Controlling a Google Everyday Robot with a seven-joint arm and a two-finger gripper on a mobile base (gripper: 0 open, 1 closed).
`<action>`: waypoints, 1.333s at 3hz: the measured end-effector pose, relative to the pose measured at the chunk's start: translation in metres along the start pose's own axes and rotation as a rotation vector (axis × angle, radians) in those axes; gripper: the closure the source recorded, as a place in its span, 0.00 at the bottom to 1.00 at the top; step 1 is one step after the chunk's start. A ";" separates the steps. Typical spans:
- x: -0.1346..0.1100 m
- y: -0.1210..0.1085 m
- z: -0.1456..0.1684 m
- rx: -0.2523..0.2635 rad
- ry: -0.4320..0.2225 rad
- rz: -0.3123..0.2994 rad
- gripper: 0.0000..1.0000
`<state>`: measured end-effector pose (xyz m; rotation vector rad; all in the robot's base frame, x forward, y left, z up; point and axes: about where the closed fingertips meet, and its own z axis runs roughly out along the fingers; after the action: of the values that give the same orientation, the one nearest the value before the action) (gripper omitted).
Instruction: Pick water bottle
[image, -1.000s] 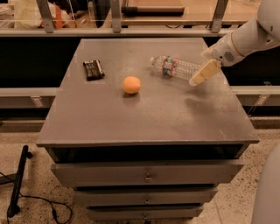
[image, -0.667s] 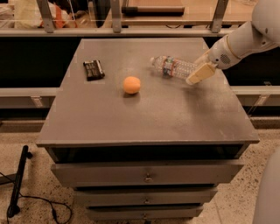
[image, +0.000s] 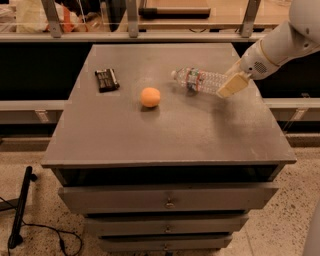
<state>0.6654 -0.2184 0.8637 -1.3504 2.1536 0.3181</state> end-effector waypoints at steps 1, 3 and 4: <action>-0.016 0.008 -0.032 0.035 -0.032 -0.041 1.00; -0.052 0.020 -0.075 0.078 -0.096 -0.124 1.00; -0.063 0.027 -0.079 0.058 -0.117 -0.175 1.00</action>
Offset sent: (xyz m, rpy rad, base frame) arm -0.0365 0.0063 0.1143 0.0254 -0.2062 0.0597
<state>0.6358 -0.1965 0.9613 -1.4388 1.9203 0.2566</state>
